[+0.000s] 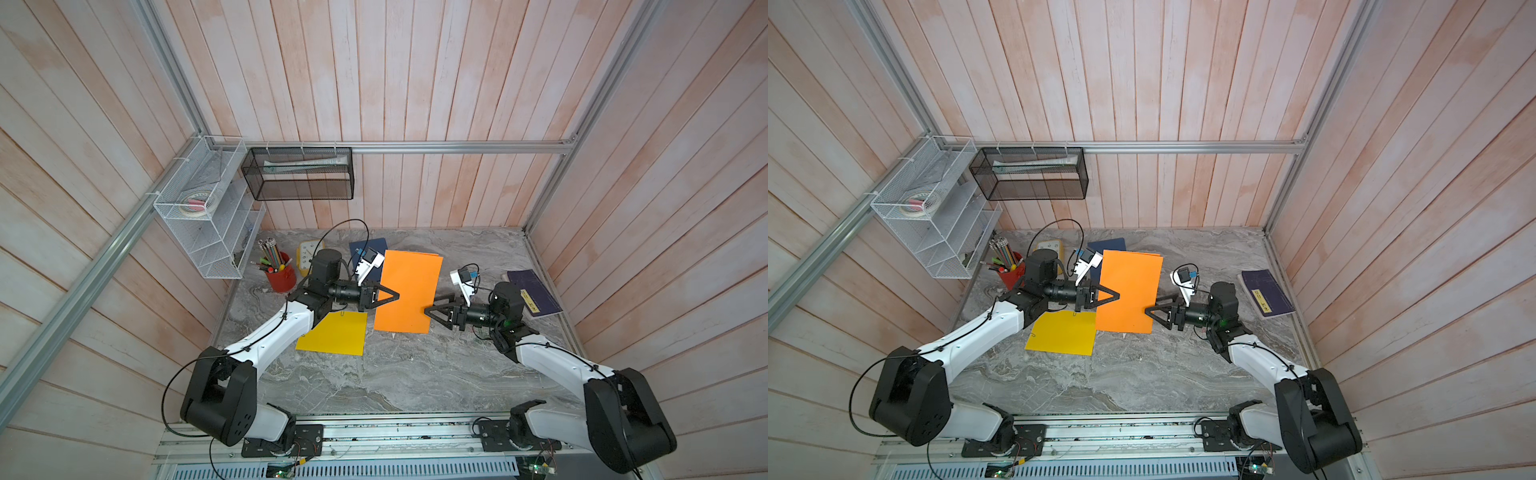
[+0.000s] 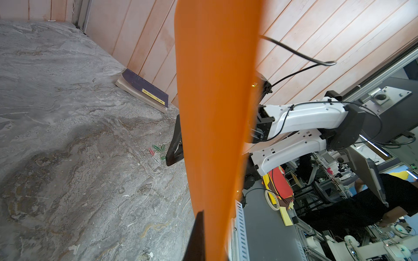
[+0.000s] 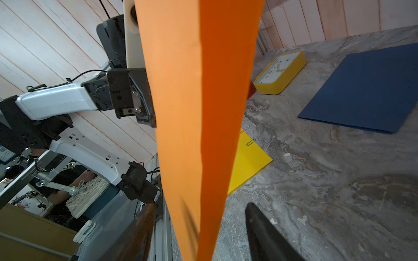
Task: Unclip the paperclips from the documents
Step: Place the document at the center of the board.
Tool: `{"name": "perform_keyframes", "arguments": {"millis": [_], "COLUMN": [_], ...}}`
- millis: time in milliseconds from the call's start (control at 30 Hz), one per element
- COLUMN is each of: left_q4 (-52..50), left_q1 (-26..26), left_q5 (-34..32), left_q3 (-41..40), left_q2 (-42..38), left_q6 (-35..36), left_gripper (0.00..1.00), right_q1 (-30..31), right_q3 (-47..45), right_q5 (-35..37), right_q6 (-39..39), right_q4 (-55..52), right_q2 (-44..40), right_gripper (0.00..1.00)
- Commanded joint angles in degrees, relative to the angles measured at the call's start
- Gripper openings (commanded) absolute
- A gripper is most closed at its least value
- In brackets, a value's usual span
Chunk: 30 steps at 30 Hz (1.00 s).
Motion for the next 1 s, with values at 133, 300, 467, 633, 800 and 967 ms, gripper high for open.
{"name": "perform_keyframes", "arguments": {"millis": [133,300,467,633,800,967], "left_q4": [2.79,1.88,1.33,0.46,-1.19,-2.87], "left_q1": [0.26,0.2,0.24,0.26,0.28,0.73], "left_q5": [1.43,1.16,0.2,-1.01,-2.87,-6.45], "left_q3": [-1.23,-1.27,-1.76,-1.74,-1.64,-2.07], "left_q2": [-1.05,-1.1,-1.62,-2.05,-2.53,-4.06], "left_q6": [-1.26,-0.69,-0.31,0.27,1.04,1.7], "left_gripper": [0.0,0.0,0.0,0.0,0.07,0.36], "right_q1": [2.32,2.95,2.9,2.91,2.91,2.3], "right_q3": [2.12,2.71,3.18,3.29,4.66,6.7], "right_q5": [-3.26,-3.14,-3.13,-3.06,-2.1,-1.33], "right_q6": [6.51,7.2,7.23,6.97,5.69,5.06], "right_q4": [12.57,13.84,13.14,12.62,10.12,8.31], "right_q2": [3.78,5.08,5.44,5.62,6.45,7.97], "right_gripper": [0.56,0.38,0.14,0.02,0.0,0.0]}}
